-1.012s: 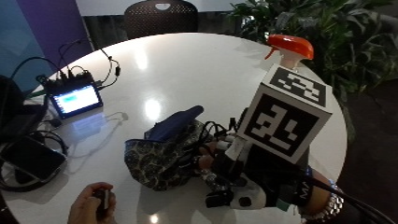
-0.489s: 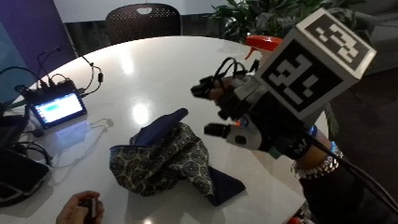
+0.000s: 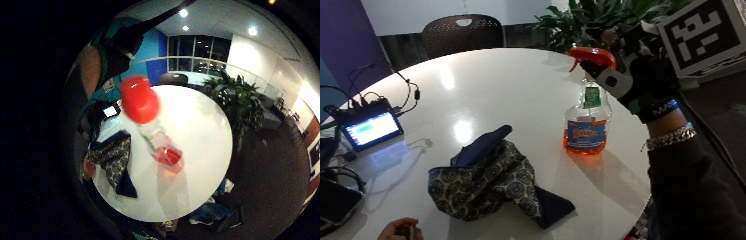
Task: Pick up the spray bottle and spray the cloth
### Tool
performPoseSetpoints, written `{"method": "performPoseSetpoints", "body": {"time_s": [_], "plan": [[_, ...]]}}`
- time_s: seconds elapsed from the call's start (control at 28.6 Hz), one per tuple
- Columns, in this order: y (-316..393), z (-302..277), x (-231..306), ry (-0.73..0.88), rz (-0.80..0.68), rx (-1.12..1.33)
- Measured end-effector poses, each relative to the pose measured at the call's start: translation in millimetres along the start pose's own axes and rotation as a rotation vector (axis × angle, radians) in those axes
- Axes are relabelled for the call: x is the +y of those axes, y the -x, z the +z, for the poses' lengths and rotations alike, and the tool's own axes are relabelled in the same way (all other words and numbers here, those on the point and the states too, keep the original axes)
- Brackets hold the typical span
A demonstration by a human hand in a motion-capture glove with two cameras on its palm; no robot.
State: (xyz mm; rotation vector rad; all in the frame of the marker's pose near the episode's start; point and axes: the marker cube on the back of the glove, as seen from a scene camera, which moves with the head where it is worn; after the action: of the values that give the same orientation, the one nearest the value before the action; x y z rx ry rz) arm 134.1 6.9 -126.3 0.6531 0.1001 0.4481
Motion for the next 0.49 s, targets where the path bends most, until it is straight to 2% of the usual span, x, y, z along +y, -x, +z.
{"method": "performPoseSetpoints", "body": {"time_s": [0.17,0.35,0.49], "plan": [[-45,25,-8,-0.033,0.182,-0.147],[-63,58,-7,-0.021,0.264,-0.436],[-76,81,3,-0.011,0.312,-0.533]]}}
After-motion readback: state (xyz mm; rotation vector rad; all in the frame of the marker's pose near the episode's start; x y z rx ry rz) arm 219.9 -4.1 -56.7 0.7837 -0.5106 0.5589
